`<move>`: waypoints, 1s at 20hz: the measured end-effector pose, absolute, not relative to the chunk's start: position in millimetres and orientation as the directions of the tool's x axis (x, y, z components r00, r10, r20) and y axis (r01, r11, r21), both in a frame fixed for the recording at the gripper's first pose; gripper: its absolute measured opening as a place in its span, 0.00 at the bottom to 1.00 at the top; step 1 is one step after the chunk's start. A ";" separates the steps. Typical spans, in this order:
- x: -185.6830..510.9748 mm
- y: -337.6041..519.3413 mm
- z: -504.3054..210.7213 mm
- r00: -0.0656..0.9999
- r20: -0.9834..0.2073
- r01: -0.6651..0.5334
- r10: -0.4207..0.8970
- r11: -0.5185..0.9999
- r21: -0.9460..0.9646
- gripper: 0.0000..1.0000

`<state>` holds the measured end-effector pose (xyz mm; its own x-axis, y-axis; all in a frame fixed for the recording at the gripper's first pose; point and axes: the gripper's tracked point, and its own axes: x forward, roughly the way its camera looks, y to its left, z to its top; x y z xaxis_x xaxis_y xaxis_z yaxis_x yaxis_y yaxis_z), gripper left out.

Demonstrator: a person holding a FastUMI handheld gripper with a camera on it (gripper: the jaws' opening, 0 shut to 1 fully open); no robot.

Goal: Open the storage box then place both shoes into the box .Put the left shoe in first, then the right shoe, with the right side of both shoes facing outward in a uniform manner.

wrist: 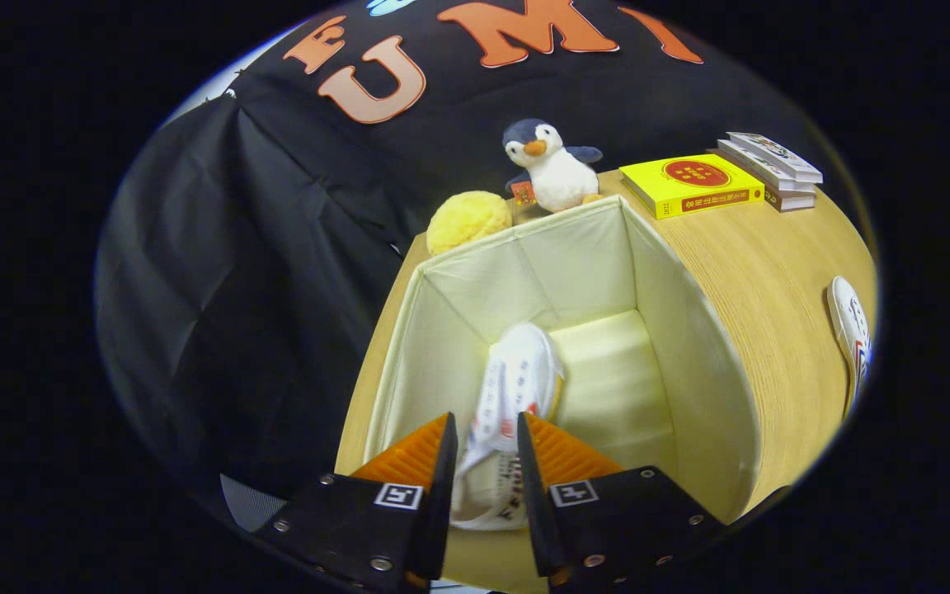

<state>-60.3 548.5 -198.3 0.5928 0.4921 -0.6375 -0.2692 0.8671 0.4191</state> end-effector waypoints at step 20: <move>2.2 279.5 -131.6 0.830 -0.511 -0.115 0.225 0.964 0.238 0.98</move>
<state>2.2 279.5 -131.6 0.8295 0.2247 -0.5112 -0.1146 0.9645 0.2379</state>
